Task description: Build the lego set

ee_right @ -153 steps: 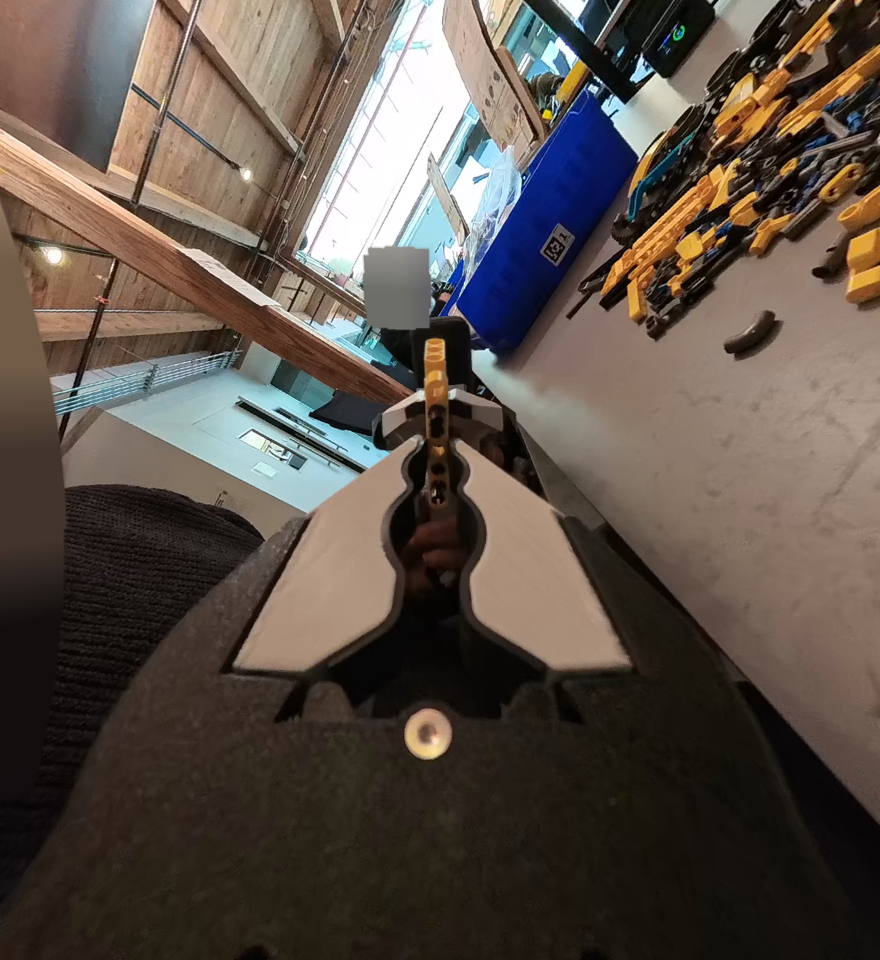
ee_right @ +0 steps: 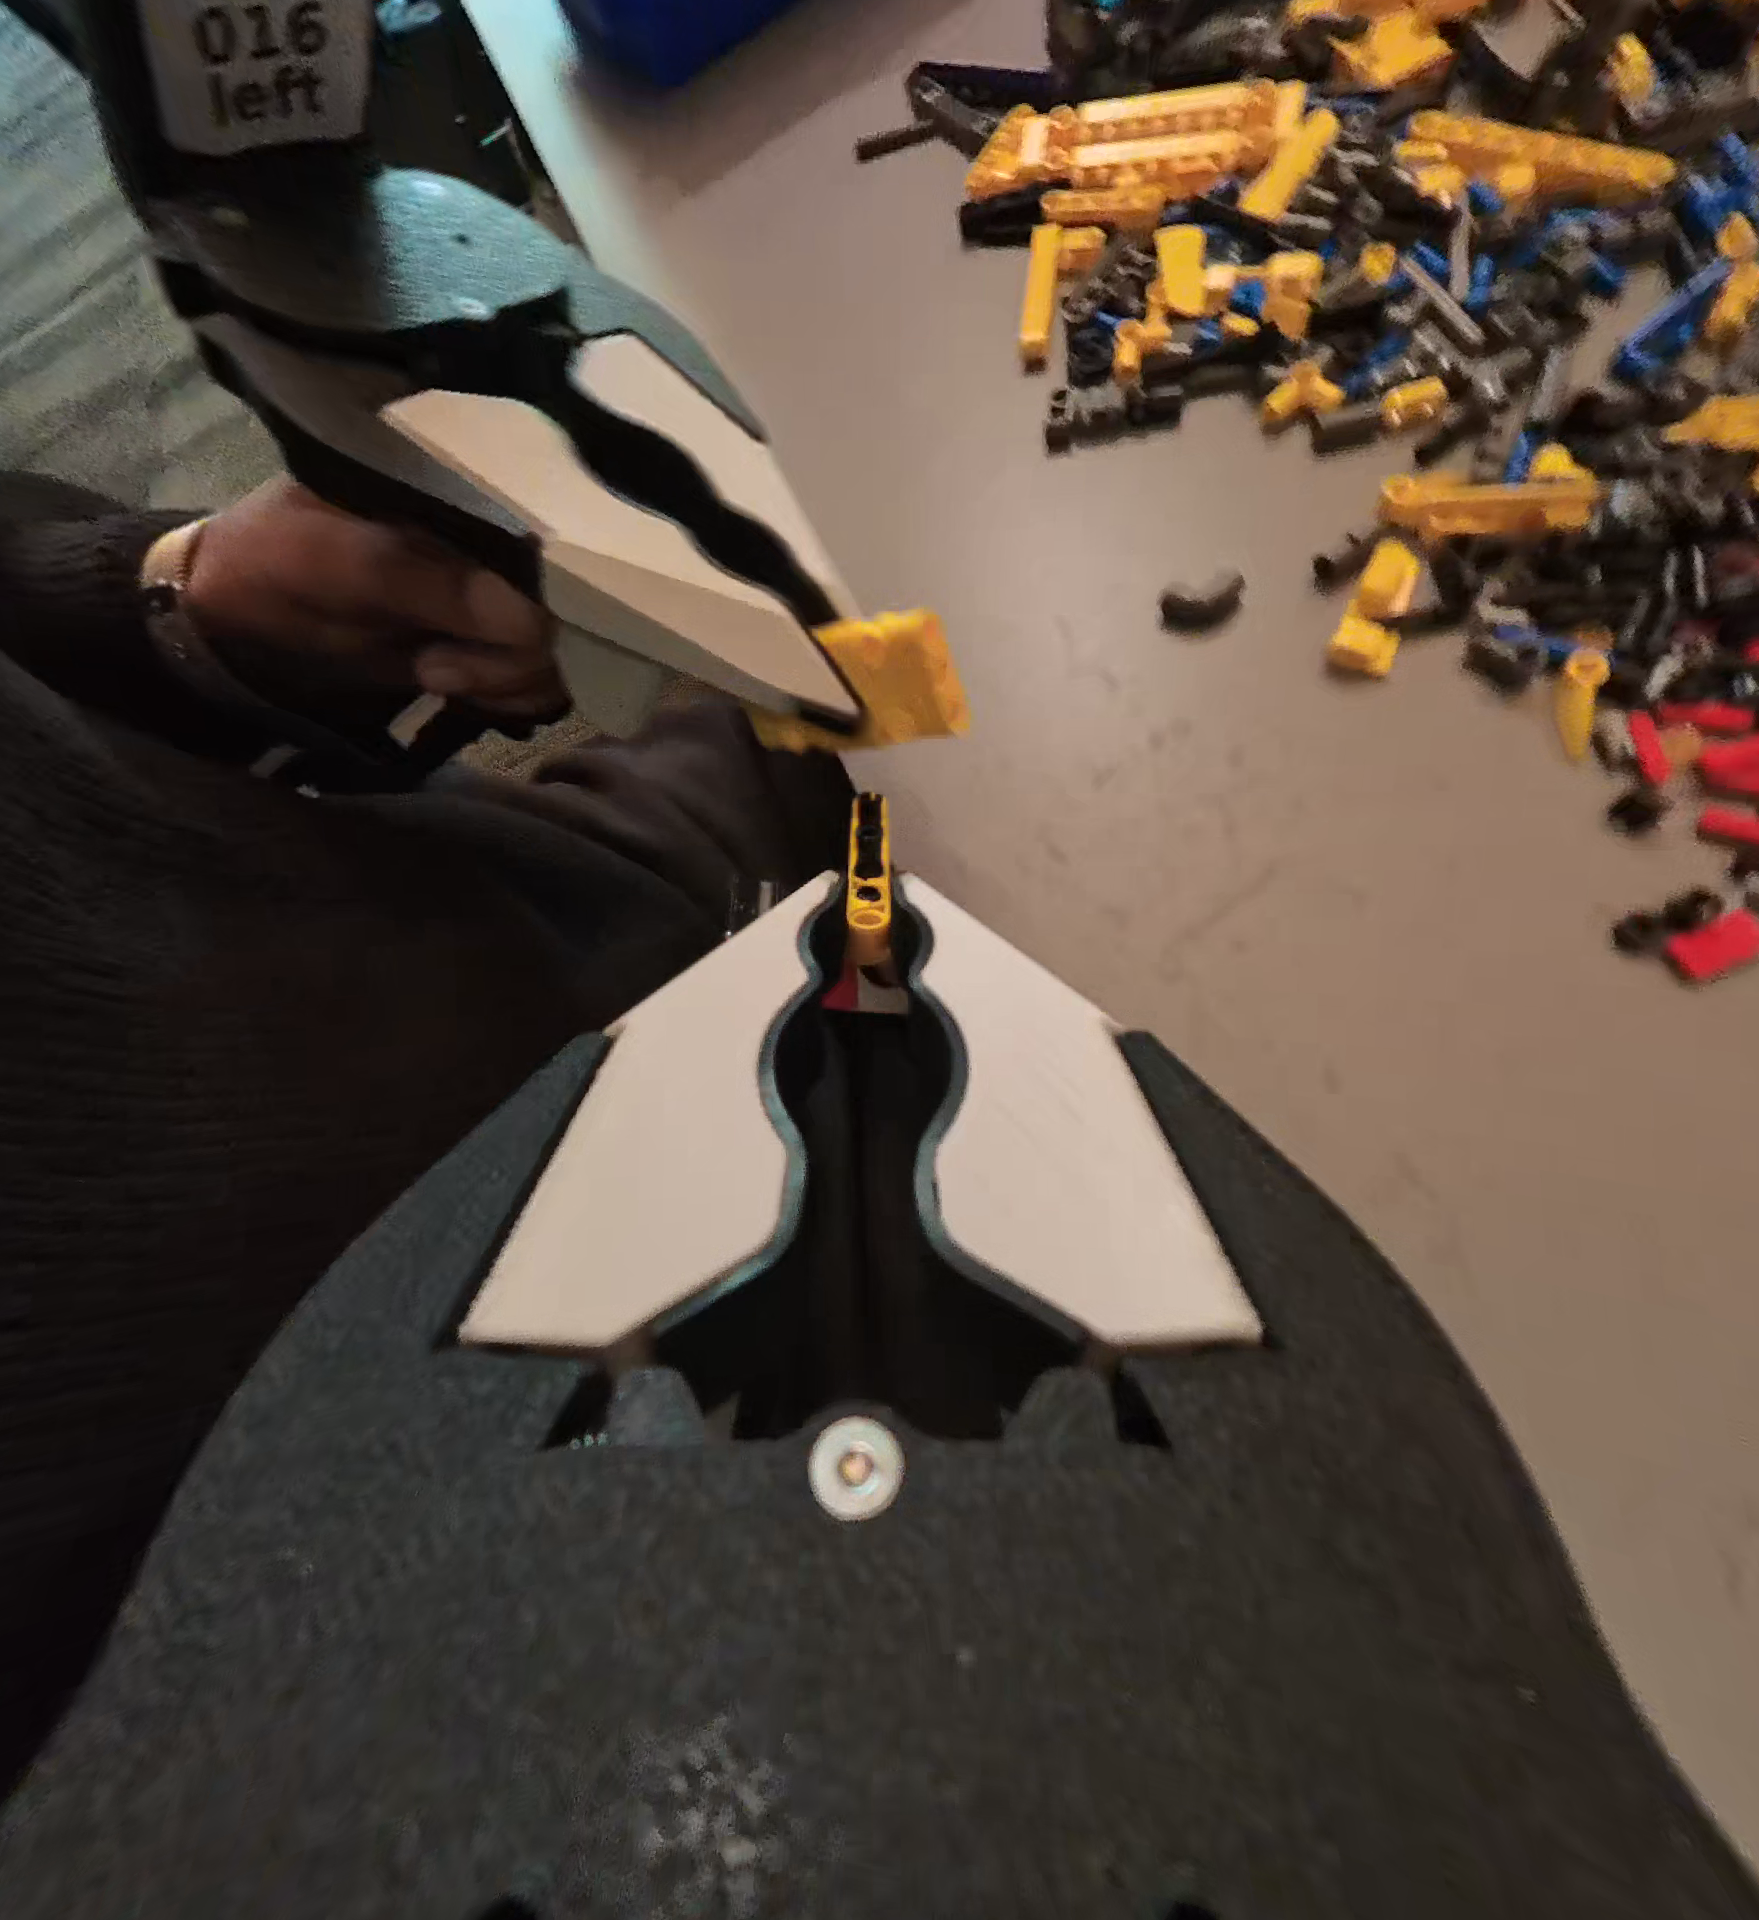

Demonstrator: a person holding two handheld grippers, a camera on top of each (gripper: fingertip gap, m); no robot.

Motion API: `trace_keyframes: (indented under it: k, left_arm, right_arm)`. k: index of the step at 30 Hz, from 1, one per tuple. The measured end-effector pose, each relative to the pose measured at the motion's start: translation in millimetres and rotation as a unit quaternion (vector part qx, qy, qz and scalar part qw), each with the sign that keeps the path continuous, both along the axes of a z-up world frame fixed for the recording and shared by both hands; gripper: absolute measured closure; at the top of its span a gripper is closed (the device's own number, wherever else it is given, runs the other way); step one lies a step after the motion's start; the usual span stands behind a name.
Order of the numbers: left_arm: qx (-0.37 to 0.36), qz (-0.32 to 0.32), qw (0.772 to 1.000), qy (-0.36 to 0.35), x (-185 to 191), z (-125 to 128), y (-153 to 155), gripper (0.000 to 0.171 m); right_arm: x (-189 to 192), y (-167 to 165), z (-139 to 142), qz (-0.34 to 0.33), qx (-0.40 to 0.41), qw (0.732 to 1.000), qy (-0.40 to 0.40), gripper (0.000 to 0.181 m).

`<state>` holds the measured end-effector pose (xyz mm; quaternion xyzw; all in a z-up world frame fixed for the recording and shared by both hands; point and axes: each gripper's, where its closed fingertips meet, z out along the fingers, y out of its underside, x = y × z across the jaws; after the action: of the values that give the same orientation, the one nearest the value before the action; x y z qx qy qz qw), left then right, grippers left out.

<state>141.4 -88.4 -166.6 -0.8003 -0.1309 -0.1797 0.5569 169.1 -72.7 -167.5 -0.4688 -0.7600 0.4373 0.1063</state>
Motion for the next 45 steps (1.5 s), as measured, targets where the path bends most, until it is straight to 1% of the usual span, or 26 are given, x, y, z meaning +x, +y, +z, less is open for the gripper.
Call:
trace_keyframes:
  k: [2,4,6,7,11,13,15,17,19,22,27,30,34,38,42,44,45]
  left_arm:
    - [-0.004,-0.007,1.0,-0.006,2,-1,6,0.166]
    - [0.001,0.004,1.0,-0.009,-1,-1,9,0.166]
    - [0.012,-0.004,0.999,-0.04,5,1,13,0.166]
    - [0.027,-0.002,0.998,-0.056,7,5,15,0.166]
    - [0.03,0.013,0.995,-0.094,2,0,19,0.166]
    - [0.044,0.026,0.992,-0.117,-6,3,18,0.166]
    - [0.048,0.048,0.99,-0.127,-18,2,15,0.166]
    - [0.042,0.068,0.99,-0.118,-27,-3,12,0.165]
    - [0.043,0.072,0.99,-0.113,-30,-3,10,0.165]
    - [0.046,0.07,0.99,-0.112,-30,-3,10,0.165]
    - [0.062,0.069,0.989,-0.113,-30,0,9,0.166]
    - [0.064,0.071,0.991,-0.097,-30,1,4,0.166]
    - [0.064,0.074,0.993,-0.063,-33,1,-3,0.166]
    - [0.08,0.068,0.992,-0.073,-34,3,-6,0.166]
    - [0.089,0.058,0.991,-0.084,-34,3,-9,0.166]
    - [0.094,0.055,0.99,-0.09,-34,3,-11,0.166]
    - [0.096,0.055,0.99,-0.091,-34,2,-12,0.166]
  right_arm:
    - [-8,-4,7,0.006,0.013,1.0,0.027,0.174]
    - [-16,-4,16,-0.002,0.008,0.998,0.059,0.175]
    - [-23,-7,34,-0.011,-0.049,0.993,0.107,0.175]
    - [-27,-7,38,-0.018,-0.076,0.99,0.117,0.175]
    - [-35,-2,31,-0.04,-0.105,0.987,0.117,0.174]
    - [-36,4,32,-0.052,-0.125,0.984,0.119,0.175]
    - [-39,12,26,-0.072,-0.129,0.984,0.101,0.175]
    - [-40,27,14,-0.095,-0.087,0.989,0.078,0.175]
    - [-39,42,-1,-0.108,-0.02,0.993,0.041,0.174]
    - [-38,51,-24,-0.086,0.078,0.993,-0.023,0.174]
    - [-47,41,-47,-0.032,0.172,0.982,-0.065,0.174]
    - [-49,38,-53,-0.011,0.197,0.977,-0.081,0.174]
    - [-46,38,-57,-0.003,0.21,0.973,-0.1,0.165]
    - [-43,41,-55,-0.007,0.215,0.97,-0.116,0.157]
    - [-40,50,-41,-0.01,0.224,0.967,-0.118,0.156]
    - [-45,57,-27,-0.017,0.214,0.972,-0.098,0.155]
    - [-46,62,-23,-0.015,0.222,0.971,-0.088,0.155]
